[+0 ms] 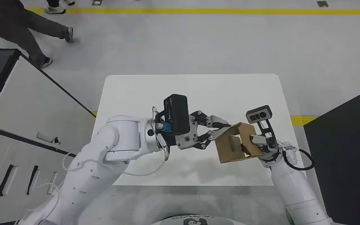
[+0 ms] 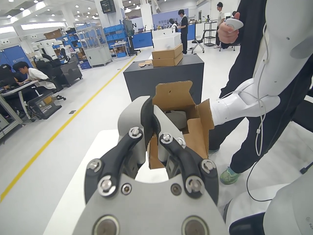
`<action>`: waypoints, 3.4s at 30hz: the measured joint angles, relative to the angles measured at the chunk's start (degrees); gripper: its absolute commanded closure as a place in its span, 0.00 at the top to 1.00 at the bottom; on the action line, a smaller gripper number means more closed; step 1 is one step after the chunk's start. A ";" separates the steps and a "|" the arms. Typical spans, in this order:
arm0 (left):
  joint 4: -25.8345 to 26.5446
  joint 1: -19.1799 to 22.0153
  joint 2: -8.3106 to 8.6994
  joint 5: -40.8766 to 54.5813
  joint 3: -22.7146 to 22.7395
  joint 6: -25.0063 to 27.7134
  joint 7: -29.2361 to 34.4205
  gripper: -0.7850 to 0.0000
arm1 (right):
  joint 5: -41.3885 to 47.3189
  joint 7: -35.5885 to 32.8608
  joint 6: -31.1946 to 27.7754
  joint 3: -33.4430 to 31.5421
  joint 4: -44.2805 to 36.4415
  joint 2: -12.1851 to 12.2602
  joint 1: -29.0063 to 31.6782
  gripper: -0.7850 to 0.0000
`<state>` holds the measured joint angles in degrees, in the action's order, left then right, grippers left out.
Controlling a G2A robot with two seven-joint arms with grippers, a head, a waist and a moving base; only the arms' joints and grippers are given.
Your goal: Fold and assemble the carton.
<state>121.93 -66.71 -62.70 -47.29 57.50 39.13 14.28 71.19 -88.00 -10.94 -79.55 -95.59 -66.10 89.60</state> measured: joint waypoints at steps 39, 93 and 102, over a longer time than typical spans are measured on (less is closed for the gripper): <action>-1.74 3.33 -0.83 -0.45 -2.37 3.87 3.46 0.00 | 1.84 0.00 0.07 2.93 0.69 0.43 -1.81 0.00; 0.38 2.68 -1.03 -0.24 -0.50 2.81 3.89 0.00 | 4.23 0.00 -2.62 2.42 0.14 2.14 -0.74 0.00; 1.90 2.62 -0.77 0.30 1.56 3.27 4.33 0.00 | 5.92 0.00 -3.97 1.43 2.27 1.95 -1.40 0.00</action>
<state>123.83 -64.09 -63.47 -46.99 59.06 42.40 18.61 77.11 -88.00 -14.91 -78.11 -93.32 -64.15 88.20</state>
